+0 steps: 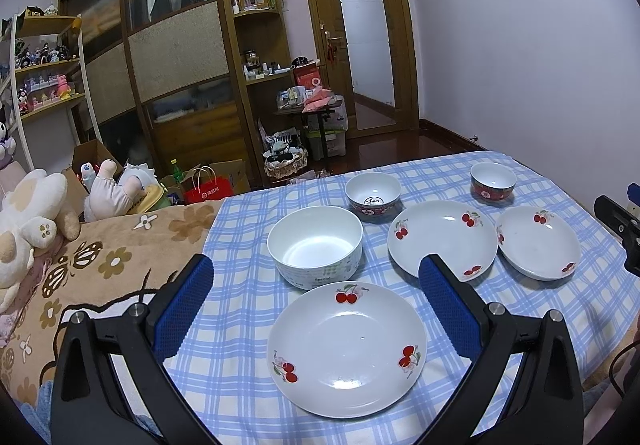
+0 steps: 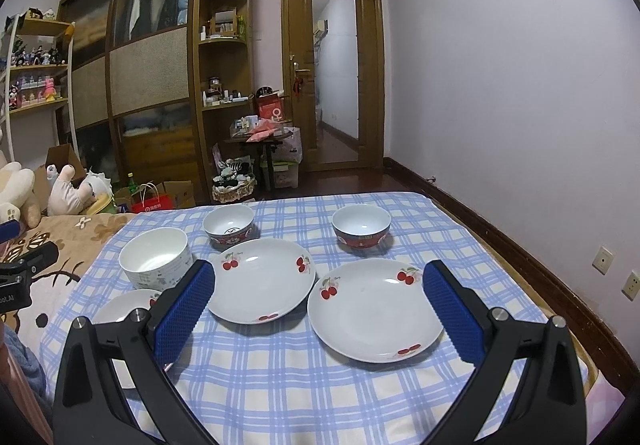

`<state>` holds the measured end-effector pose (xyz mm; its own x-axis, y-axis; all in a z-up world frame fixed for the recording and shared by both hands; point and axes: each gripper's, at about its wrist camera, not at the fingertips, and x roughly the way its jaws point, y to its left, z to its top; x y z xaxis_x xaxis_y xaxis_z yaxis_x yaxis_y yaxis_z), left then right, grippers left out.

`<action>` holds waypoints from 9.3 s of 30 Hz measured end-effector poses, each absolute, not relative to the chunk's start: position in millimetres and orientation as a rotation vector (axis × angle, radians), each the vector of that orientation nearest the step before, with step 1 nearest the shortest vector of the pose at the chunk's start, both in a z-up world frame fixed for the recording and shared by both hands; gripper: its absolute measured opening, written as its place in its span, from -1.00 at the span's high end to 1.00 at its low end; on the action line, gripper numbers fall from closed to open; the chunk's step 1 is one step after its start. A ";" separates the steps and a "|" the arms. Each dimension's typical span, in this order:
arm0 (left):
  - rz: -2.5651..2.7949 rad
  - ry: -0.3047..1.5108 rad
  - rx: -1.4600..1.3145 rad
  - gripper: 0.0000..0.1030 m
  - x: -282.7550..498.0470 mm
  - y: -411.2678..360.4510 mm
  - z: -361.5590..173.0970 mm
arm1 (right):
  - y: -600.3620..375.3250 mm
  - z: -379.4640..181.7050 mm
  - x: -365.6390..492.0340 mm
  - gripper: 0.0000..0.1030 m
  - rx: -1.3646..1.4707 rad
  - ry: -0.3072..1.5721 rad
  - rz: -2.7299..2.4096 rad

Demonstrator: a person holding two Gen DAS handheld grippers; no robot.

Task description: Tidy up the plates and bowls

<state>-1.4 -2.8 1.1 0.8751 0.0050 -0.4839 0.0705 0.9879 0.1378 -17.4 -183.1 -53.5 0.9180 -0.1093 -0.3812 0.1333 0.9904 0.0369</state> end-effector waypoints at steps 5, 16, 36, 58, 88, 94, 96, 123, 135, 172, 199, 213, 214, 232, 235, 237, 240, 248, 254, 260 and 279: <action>-0.031 0.501 0.154 -0.96 -1.6 -3.0 0.9 | -183.7 -54.8 -17.6 -1.00 0.062 0.388 -0.124; -0.030 0.499 0.153 -0.96 -1.9 -1.9 2.3 | -180.6 -56.2 -17.5 -1.00 0.055 0.384 -0.132; -0.031 0.493 0.152 -0.96 -2.3 1.1 9.2 | -181.4 -56.0 -17.1 -1.00 0.057 0.385 -0.131; -0.047 0.503 0.144 -0.96 -1.8 3.0 9.7 | -181.6 -55.9 -16.7 -1.00 0.056 0.387 -0.132; 0.006 0.905 0.094 -0.96 100.3 56.0 -40.9 | -115.4 -91.2 56.3 -1.00 0.030 0.612 0.073; 0.009 1.010 0.099 -0.96 117.5 57.4 -70.2 | -92.8 -114.1 82.4 -1.00 0.053 0.688 0.123; 0.002 1.037 0.105 -0.96 121.9 55.7 -78.6 | -86.5 -120.3 89.5 -1.00 0.053 0.706 0.135; -0.009 1.310 -0.046 0.09 152.6 73.9 -167.4 | -52.2 -217.1 144.4 0.14 0.083 1.054 0.277; -0.019 1.298 -0.063 0.33 143.6 74.3 -160.0 | -42.9 -220.3 138.1 0.69 0.146 1.096 0.331; -0.271 1.258 0.036 0.44 101.3 -28.5 -138.9 | -148.3 -194.3 78.0 0.68 0.223 1.085 0.078; -0.288 1.253 0.131 0.44 103.5 -53.2 -152.1 | -159.5 -203.1 72.5 0.69 0.191 1.105 0.007; -0.238 1.229 0.202 0.44 104.1 -52.6 -151.5 | -156.2 -199.2 71.8 0.69 0.168 1.081 0.000; -0.234 1.225 0.192 0.44 104.7 -50.5 -149.8 | -156.2 -197.6 71.2 0.68 0.164 1.073 -0.004; -0.176 1.073 0.185 0.15 108.1 -25.0 -110.5 | -162.3 -148.2 59.6 0.42 0.059 0.864 -0.080; -0.173 1.047 0.204 0.00 107.3 -26.0 -104.6 | -166.8 -137.7 59.0 0.36 0.058 0.832 -0.087; -0.184 1.049 0.185 -0.19 108.9 -26.1 -99.4 | -168.7 -130.2 60.2 0.23 0.049 0.812 -0.085; -0.210 1.059 0.132 -0.59 114.7 -27.4 -90.1 | -170.5 -122.2 63.0 -0.28 0.049 0.786 -0.076; -0.182 1.005 0.191 -0.82 134.9 -38.7 -67.9 | -171.3 -108.1 86.4 -0.77 0.069 0.764 -0.034; -0.184 1.026 0.208 -0.82 161.1 -46.4 -61.8 | -172.0 -95.5 114.7 -0.77 0.047 0.751 -0.030; -0.183 1.031 0.157 -0.82 190.8 -49.5 -54.8 | -175.2 -83.9 146.0 -0.77 -0.010 0.724 -0.037; -0.209 1.030 0.098 -0.81 226.2 -72.2 -81.2 | -193.5 -117.7 191.6 -0.77 0.067 0.707 -0.013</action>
